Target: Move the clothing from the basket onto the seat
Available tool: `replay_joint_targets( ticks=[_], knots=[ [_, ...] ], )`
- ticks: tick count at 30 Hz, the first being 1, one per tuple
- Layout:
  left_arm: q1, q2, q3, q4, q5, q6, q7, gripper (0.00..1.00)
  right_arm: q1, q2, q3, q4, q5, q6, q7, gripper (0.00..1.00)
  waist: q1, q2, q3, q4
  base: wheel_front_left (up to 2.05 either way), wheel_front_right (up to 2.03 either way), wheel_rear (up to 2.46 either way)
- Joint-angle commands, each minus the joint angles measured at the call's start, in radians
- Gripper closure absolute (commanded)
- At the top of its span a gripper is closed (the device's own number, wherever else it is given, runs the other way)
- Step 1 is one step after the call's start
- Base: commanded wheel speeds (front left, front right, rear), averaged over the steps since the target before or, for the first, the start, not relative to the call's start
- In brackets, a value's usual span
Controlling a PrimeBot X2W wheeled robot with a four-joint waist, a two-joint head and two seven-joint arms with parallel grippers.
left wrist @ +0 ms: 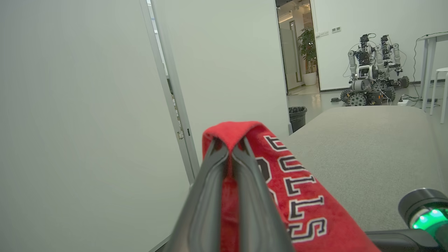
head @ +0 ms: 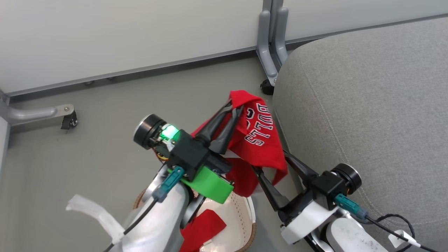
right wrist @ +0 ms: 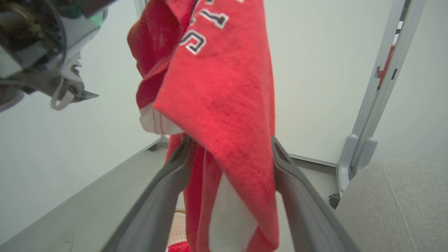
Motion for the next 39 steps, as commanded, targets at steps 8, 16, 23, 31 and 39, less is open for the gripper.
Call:
replay_joint_targets(
  ticks=[8, 16, 23, 31, 39],
  knots=[
    [-0.063, -0.004, -0.058, 0.079, -0.033, 0.004, 0.063, 1.0, -0.014, 0.016, -0.001, 0.049, -0.006, -0.001, -0.003, 1.0, 0.0001, 0.0, 0.007, -0.005, 0.0, 0.0, 0.0],
    [-0.053, -0.006, -0.084, 0.118, -0.084, 0.009, 0.126, 1.0, 0.015, 0.017, -0.019, 0.05, 0.003, -0.001, -0.003, 1.0, 0.0001, 0.0, 0.007, -0.01, 0.0, 0.0, 0.0],
    [-0.04, -0.006, -0.089, 0.124, -0.106, 0.011, 0.144, 1.0, 0.014, 0.02, -0.028, 0.049, 0.006, -0.001, -0.003, 1.0, 0.0001, 0.0, 0.008, -0.015, 0.0, 0.0, 0.0],
    [-0.031, 0.006, -0.086, 0.115, -0.133, 0.023, 0.164, 0.0, 0.015, 0.022, -0.043, 0.049, 0.009, -0.001, -0.003, 1.0, 0.0001, 0.0, 0.007, -0.009, 0.0, 0.0, 0.0],
    [-0.001, 0.021, -0.067, 0.106, -0.148, 0.056, 0.147, 0.0, 0.028, 0.029, -0.06, 0.048, 0.017, -0.001, -0.003, 1.0, 0.0001, 0.0, 0.002, -0.006, 0.0, 0.0, 0.0]
  ],
)
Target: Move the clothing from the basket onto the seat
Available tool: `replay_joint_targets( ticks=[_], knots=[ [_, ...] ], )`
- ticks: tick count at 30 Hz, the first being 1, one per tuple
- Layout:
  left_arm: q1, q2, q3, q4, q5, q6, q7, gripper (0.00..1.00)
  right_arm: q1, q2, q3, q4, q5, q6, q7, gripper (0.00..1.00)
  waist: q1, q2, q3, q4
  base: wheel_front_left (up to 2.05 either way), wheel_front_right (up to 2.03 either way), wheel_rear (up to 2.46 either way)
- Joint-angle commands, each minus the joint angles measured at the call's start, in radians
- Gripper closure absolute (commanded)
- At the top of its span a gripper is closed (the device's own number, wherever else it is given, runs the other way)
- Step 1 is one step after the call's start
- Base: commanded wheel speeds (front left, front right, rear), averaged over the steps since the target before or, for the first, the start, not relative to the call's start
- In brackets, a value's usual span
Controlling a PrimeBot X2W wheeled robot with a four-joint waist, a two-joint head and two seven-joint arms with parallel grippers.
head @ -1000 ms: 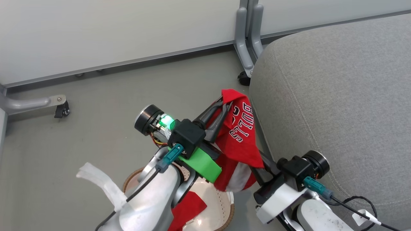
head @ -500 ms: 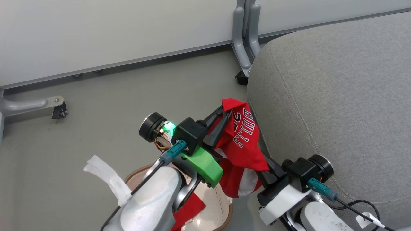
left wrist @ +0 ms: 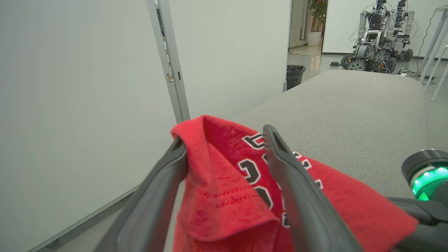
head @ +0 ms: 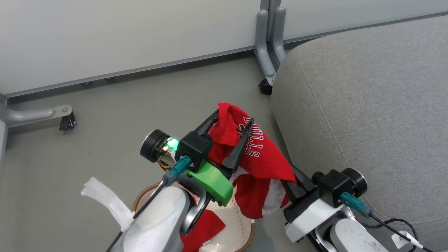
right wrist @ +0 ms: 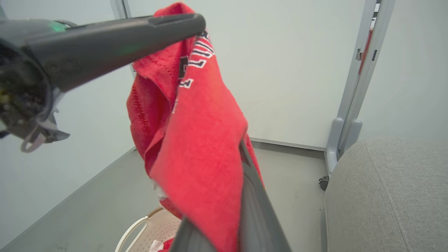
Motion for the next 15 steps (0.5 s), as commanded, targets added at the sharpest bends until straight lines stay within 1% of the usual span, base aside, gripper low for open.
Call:
replay_joint_targets(
  ticks=[1, 6, 12, 15],
  knots=[
    [0.02, 0.008, 0.006, -0.002, -0.011, 0.009, -0.007, 0.0, 0.013, 0.002, -0.004, -0.004, 0.006, -0.001, -0.003, 1.0, 0.0, 0.0, 0.001, -0.001, 0.0, 0.0, 0.0],
    [0.058, 0.027, 0.021, -0.016, -0.02, 0.031, -0.023, 0.0, 0.017, 0.004, -0.025, -0.01, 0.007, -0.001, -0.003, 1.0, 0.0, 0.0, 0.01, -0.006, 0.0, 0.0, 0.0],
    [0.099, 0.051, 0.016, -0.034, -0.036, 0.023, -0.028, 0.0, 0.019, 0.008, -0.054, -0.019, 0.006, -0.001, -0.003, 1.0, 0.0, 0.0, 0.022, -0.003, 0.0, 0.0, 0.0],
    [0.107, 0.058, 0.019, -0.04, -0.041, 0.027, -0.031, 0.0, 0.023, 0.009, -0.063, -0.023, 0.006, -0.001, -0.003, 1.0, 0.0, 0.0, 0.024, -0.001, 0.0, 0.0, 0.0]
  ],
)
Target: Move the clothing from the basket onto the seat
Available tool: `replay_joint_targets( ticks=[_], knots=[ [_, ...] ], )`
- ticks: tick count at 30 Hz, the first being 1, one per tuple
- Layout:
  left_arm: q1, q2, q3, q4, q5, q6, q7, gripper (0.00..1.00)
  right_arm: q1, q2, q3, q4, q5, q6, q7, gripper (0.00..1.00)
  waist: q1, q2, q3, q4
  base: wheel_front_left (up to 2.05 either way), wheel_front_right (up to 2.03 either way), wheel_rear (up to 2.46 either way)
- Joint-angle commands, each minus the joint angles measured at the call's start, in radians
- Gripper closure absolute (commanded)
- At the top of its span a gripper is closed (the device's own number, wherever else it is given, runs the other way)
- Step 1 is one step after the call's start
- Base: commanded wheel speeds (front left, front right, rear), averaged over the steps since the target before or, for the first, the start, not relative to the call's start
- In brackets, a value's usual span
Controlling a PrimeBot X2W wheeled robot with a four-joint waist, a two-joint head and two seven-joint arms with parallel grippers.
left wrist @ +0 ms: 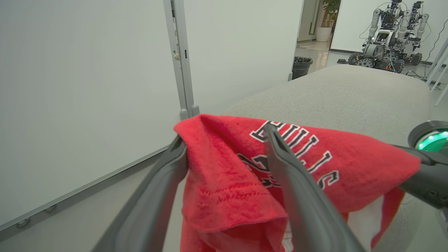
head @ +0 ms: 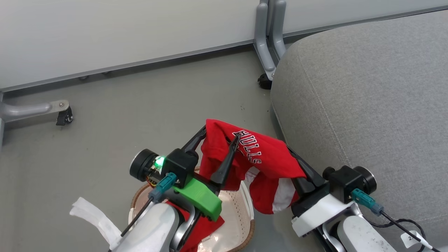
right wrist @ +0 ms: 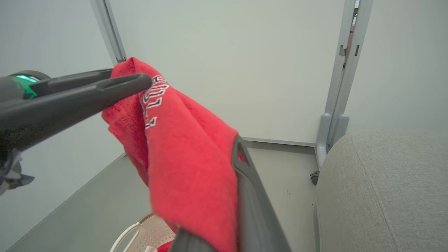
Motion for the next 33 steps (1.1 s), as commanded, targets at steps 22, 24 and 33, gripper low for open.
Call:
replay_joint_targets(
  ticks=[22, 24, 33],
  knots=[
    [0.014, 0.063, 0.007, -0.042, 0.0, 0.031, 0.018, 0.0, 0.007, 0.018, -0.172, -0.067, -0.045, -0.001, -0.003, 1.0, 0.0, 0.0, 0.045, -0.132, 0.0, 0.0, 0.0],
    [0.005, 0.071, 0.005, -0.051, 0.003, 0.031, 0.027, 0.0, 0.004, 0.025, -0.193, -0.084, -0.043, -0.001, -0.003, 1.0, 0.0, 0.0, 0.059, -0.17, 0.0, 0.0, 0.0],
    [-0.028, 0.096, -0.012, -0.069, 0.017, 0.019, 0.066, 0.0, -0.005, 0.052, -0.262, -0.165, -0.06, -0.001, -0.003, 1.0, 0.0, 0.0, 0.115, -0.365, 0.0, 0.0, 0.0]
  ],
)
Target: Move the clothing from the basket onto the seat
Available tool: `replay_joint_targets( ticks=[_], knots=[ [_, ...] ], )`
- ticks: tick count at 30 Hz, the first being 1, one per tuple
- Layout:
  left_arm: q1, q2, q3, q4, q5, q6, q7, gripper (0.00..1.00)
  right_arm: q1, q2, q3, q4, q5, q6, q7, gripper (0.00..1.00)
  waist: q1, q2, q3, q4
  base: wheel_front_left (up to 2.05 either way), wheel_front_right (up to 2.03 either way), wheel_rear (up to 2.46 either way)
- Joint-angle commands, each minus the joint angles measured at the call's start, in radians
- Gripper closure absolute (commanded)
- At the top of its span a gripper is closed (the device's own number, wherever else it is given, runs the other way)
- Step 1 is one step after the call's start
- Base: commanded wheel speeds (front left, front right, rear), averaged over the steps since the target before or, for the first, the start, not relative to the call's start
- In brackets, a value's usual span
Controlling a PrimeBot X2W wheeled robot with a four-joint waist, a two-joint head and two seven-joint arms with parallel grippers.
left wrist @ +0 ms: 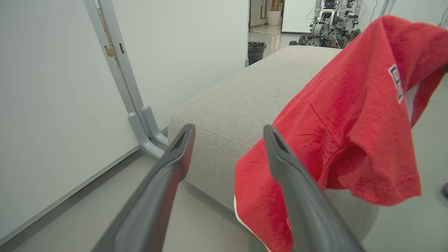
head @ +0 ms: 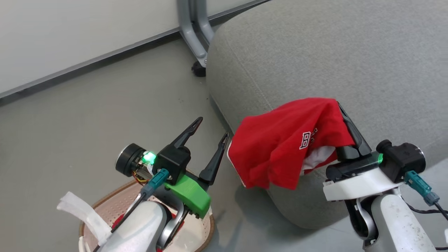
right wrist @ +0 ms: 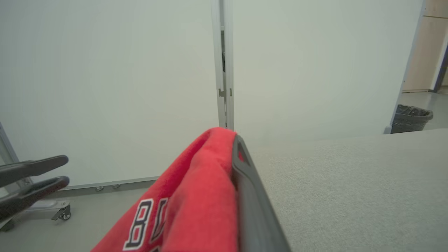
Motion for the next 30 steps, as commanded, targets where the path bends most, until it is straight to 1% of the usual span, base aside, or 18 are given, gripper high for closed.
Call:
replay_joint_targets(
  ticks=[1, 3, 9, 12, 16, 20, 23, 30],
  knots=[
    [-0.018, 0.01, -0.002, -0.004, 0.008, -0.002, 0.006, 0.0, -0.005, 0.006, -0.01, -0.015, -0.007, -0.001, -0.003, 1.0, 0.0, 0.0, 0.055, -0.127, 0.0, 0.0, 0.0],
    [-0.029, 0.009, -0.011, -0.007, 0.011, -0.008, 0.015, 0.0, 0.001, 0.011, -0.038, -0.033, -0.01, -0.001, -0.003, 1.0, 0.0, 0.0, 0.071, -0.157, 0.0, 0.0, 0.0],
    [-0.099, -0.014, -0.075, 0.023, 0.018, -0.057, 0.043, 0.0, 0.015, 0.031, -0.155, -0.09, -0.025, -0.001, -0.003, 1.0, 0.0, 0.0, 0.137, -0.17, 0.0, 0.0, 0.0],
    [-0.135, -0.023, -0.096, 0.033, 0.023, -0.068, 0.048, 0.0, -0.009, 0.038, -0.19, -0.1, -0.023, -0.001, -0.003, 1.0, 0.0, 0.0, 0.174, -0.171, 0.0, 0.0, 0.0],
    [-0.167, -0.015, -0.115, 0.034, 0.032, -0.075, 0.064, 0.0, -0.074, 0.039, -0.214, -0.109, -0.021, -0.001, -0.003, 1.0, 0.0, 0.0, 0.235, -0.17, 0.0, 0.0, 0.0],
    [-0.197, 0.001, -0.126, 0.006, 0.044, -0.077, 0.09, 0.0, -0.183, 0.02, -0.241, -0.111, -0.013, -0.001, -0.003, 1.0, 0.0, 0.0, 0.313, -0.166, 0.0, 0.0, 0.0],
    [-0.221, 0.019, -0.125, -0.033, 0.058, -0.07, 0.121, 0.0, -0.284, -0.002, -0.275, -0.104, 0.0, -0.001, -0.003, 1.0, 0.0, 0.0, 0.383, -0.159, 0.0, 0.0, 0.0],
    [-0.313, 0.031, -0.142, -0.111, 0.094, -0.08, 0.18, 0.0, -0.465, -0.086, -0.452, -0.064, 0.023, -0.001, -0.003, 1.0, 0.0, 0.0, 0.527, -0.082, 0.0, 0.0, 0.0]
  ],
)
